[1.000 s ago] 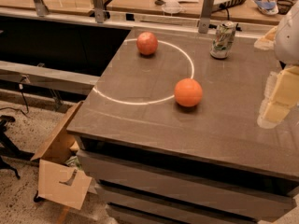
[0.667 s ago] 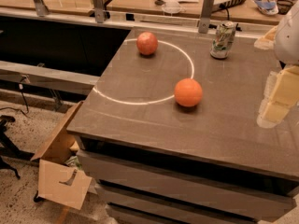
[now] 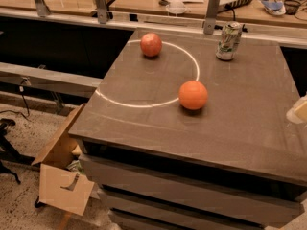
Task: Move 7up can near apple
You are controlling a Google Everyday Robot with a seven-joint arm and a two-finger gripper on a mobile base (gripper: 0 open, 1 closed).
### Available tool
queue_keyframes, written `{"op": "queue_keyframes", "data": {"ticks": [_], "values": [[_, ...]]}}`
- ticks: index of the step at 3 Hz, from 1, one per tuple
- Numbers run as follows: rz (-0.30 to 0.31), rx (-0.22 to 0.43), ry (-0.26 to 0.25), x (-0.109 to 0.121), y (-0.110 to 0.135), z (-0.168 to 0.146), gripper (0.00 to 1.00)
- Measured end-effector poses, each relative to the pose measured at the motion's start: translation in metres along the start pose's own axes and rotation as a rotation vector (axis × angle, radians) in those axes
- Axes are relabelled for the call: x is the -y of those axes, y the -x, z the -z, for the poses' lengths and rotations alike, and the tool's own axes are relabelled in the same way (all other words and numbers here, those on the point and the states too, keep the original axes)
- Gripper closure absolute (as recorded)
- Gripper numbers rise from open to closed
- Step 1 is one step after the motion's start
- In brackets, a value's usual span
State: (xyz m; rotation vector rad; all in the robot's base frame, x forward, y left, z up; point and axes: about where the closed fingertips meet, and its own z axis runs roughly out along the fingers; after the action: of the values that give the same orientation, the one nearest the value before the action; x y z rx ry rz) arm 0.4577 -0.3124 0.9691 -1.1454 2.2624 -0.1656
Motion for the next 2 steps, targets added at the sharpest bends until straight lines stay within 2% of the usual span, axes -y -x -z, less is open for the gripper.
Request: {"op": "queue_keyframes", "data": {"ticks": [1, 2], "values": [[-0.134, 0.113, -0.094, 0.038, -0.016, -0.012, 0.00], [-0.268, 0.313, -0.173, 0.095, 0.002, -0.055, 0.00]]}}
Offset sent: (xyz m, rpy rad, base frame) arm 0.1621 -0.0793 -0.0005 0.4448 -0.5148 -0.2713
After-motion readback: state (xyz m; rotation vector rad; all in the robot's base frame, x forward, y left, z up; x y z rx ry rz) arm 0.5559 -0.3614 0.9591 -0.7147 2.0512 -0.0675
